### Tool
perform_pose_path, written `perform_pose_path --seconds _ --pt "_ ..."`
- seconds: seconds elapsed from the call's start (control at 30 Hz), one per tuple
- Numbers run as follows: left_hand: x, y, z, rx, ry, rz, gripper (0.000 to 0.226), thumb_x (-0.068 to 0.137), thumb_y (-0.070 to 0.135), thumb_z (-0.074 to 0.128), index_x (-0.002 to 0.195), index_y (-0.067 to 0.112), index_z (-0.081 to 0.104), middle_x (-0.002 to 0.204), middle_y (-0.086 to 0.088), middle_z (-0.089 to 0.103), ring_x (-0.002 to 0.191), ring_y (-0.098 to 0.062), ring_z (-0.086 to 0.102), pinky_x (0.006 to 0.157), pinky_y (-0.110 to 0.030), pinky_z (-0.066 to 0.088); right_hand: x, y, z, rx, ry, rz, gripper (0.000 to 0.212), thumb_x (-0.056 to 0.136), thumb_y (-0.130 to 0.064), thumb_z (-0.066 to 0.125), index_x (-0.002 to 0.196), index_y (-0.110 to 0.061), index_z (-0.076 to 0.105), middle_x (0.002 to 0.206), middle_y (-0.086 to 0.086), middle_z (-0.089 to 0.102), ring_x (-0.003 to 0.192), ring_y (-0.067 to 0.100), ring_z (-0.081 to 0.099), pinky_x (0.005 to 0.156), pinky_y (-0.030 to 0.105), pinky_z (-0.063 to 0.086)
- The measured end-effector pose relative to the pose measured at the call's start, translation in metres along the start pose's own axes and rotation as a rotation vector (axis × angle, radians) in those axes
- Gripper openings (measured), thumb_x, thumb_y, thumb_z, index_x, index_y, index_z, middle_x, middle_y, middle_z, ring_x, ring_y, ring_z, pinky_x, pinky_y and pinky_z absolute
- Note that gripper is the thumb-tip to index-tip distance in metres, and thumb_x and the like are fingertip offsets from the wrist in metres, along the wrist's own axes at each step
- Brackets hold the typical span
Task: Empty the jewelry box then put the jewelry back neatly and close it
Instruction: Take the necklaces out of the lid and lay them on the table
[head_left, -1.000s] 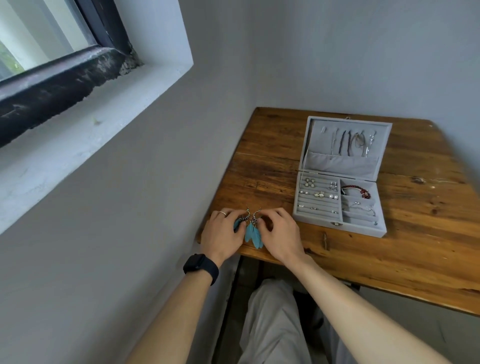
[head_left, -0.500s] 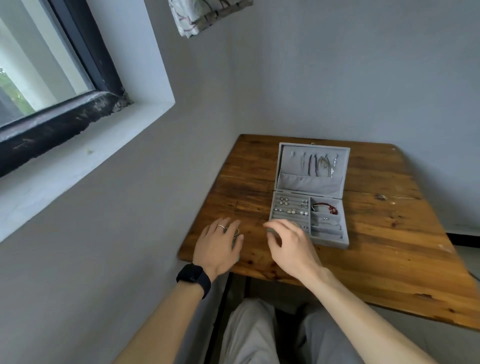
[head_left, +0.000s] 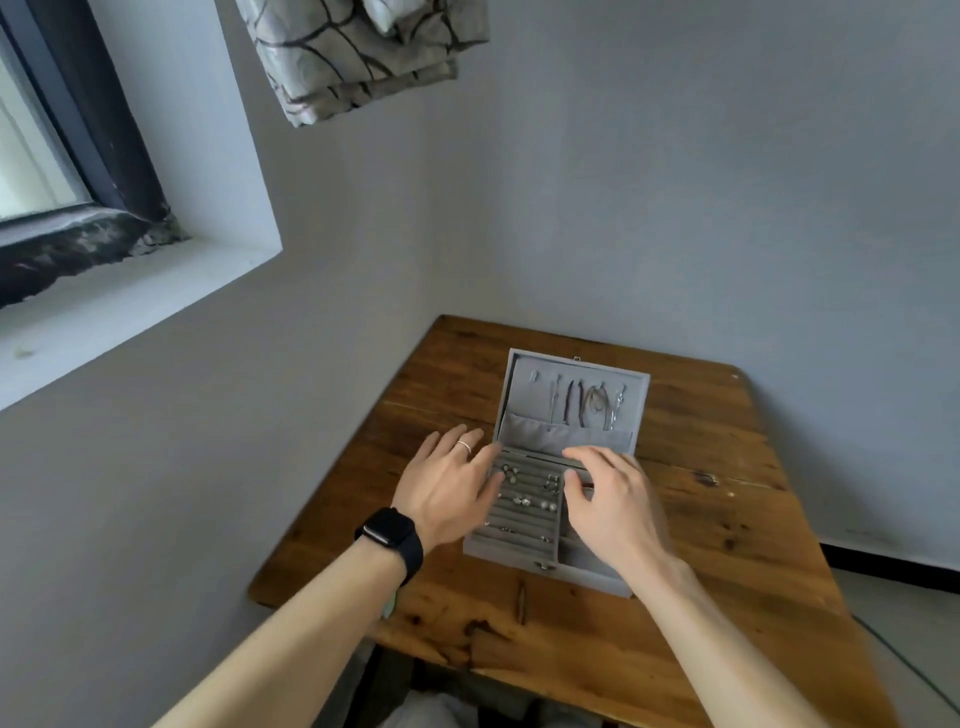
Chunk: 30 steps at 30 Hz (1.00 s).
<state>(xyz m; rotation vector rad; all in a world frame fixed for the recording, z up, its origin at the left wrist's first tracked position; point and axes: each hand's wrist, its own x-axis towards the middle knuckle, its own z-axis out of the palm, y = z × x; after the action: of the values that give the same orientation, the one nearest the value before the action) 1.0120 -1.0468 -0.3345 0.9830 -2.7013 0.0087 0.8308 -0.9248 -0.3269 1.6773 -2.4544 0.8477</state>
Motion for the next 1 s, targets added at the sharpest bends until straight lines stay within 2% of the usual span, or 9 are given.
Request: perform_pose_path --seconds 0.07,0.17,0.37,0.5,0.57,0.7,0.83,1.0 --pt "0.019 -0.004 0.0 -0.031 0.028 -0.01 0.048 0.103 0.045 0.032 0.145 0.025 0.046 0.152 -0.006 0.045 0.146 -0.025 0.032 0.119 -0.044 0.027 0.015 0.005 0.003 0.004 0.009 0.014 0.028 0.097 -0.028 0.055 0.124 -0.025 0.063 0.122 -0.007 0.065 0.114 0.014 0.053 0.087 0.019 0.04" --pt "0.049 -0.014 0.002 -0.085 0.066 -0.053 0.051 0.103 0.045 0.036 0.148 0.022 0.041 0.153 -0.005 0.042 0.144 -0.024 0.033 0.118 -0.041 0.029 0.04 0.007 0.011 0.017 0.035 0.06 0.028 0.098 -0.033 0.053 0.124 -0.026 0.062 0.119 -0.005 0.066 0.113 0.016 0.057 0.086 0.025 0.047" --pt "0.104 -0.021 0.007 -0.174 0.101 -0.062 0.063 0.101 0.043 0.043 0.155 0.015 0.025 0.154 -0.007 0.041 0.137 -0.026 0.043 0.108 -0.038 0.04 0.091 0.007 0.035 -0.003 0.138 0.175 0.022 0.095 -0.039 0.055 0.106 -0.022 0.066 0.104 0.001 0.068 0.095 0.026 0.065 0.073 0.033 0.052" --pt "0.131 -0.017 0.011 -0.336 0.051 -0.079 0.073 0.1 0.042 0.047 0.159 0.021 0.01 0.149 -0.01 0.045 0.128 -0.026 0.051 0.094 -0.037 0.051 0.112 0.001 0.046 -0.024 0.143 0.225 0.023 0.097 -0.038 0.054 0.099 -0.019 0.067 0.099 0.002 0.068 0.09 0.026 0.066 0.071 0.032 0.048" --pt "0.138 -0.015 0.014 -0.464 0.033 -0.126 0.074 0.099 0.039 0.049 0.159 0.027 0.007 0.153 -0.009 0.04 0.126 -0.026 0.054 0.09 -0.034 0.053 0.118 0.0 0.05 -0.046 0.143 0.256 0.023 0.098 -0.036 0.053 0.099 -0.017 0.065 0.102 0.002 0.067 0.092 0.026 0.066 0.072 0.033 0.049" --pt "0.141 -0.017 0.023 -0.668 0.058 -0.197 0.074 0.096 0.027 0.057 0.157 0.03 0.015 0.156 -0.007 0.037 0.136 -0.025 0.045 0.096 -0.025 0.039 0.123 0.002 0.055 -0.073 0.135 0.294 0.024 0.1 -0.036 0.051 0.101 -0.016 0.064 0.107 0.003 0.067 0.096 0.029 0.066 0.075 0.034 0.049" --pt "0.137 -0.022 0.03 -0.66 0.07 -0.187 0.07 0.093 0.02 0.059 0.155 0.028 0.028 0.152 -0.001 0.041 0.136 -0.021 0.045 0.107 -0.032 0.044 0.126 0.002 0.059 -0.119 0.132 0.292 0.025 0.1 -0.035 0.05 0.102 -0.014 0.065 0.106 0.005 0.068 0.094 0.032 0.067 0.073 0.035 0.051" --pt "0.134 -0.022 0.032 -0.674 0.103 -0.195 0.065 0.095 0.017 0.059 0.153 0.028 0.033 0.149 0.004 0.042 0.132 -0.016 0.048 0.106 -0.034 0.047 0.13 0.0 0.055 -0.142 0.126 0.279 0.024 0.1 -0.031 0.046 0.103 -0.012 0.061 0.106 0.007 0.066 0.093 0.035 0.066 0.067 0.035 0.05"
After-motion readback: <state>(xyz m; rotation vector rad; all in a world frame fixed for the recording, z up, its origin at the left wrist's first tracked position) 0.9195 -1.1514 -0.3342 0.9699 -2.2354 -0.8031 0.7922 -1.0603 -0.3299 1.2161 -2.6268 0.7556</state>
